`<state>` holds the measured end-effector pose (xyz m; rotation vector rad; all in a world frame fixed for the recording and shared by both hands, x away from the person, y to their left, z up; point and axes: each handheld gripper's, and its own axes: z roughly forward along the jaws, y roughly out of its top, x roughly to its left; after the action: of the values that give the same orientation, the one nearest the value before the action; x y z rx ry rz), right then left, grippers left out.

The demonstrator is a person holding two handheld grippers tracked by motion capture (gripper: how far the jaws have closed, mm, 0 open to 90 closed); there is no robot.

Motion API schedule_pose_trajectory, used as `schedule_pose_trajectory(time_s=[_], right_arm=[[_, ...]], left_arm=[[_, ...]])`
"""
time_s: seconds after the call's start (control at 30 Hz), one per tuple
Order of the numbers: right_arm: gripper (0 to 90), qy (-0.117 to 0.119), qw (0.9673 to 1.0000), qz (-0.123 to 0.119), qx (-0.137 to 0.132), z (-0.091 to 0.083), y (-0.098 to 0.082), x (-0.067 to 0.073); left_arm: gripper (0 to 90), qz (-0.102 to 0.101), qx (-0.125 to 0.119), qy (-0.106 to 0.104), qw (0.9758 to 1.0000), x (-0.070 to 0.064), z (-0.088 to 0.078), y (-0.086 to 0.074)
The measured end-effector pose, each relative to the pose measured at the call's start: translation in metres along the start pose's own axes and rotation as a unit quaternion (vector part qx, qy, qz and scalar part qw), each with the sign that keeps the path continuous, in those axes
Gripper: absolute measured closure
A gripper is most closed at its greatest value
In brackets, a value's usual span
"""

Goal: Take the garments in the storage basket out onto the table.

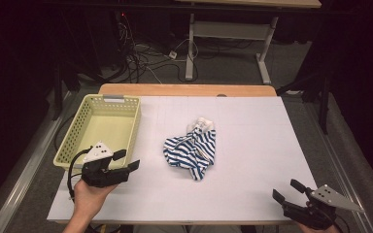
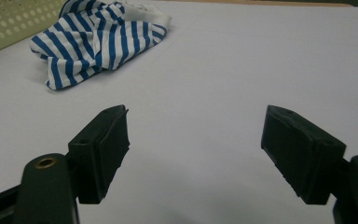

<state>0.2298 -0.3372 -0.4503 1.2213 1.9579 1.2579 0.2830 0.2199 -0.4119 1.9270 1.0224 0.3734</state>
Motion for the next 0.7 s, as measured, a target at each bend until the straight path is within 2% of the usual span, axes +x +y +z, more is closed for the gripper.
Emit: schedule_pose_trajectory(time_s=[0.7], right_arm=[[23.7,0.0,1.0,-0.001,0.0,0.0,0.0,0.0]], left_arm=[[35.6,-0.005,-0.018,0.016,0.9997,-0.002,-0.011,-0.024]])
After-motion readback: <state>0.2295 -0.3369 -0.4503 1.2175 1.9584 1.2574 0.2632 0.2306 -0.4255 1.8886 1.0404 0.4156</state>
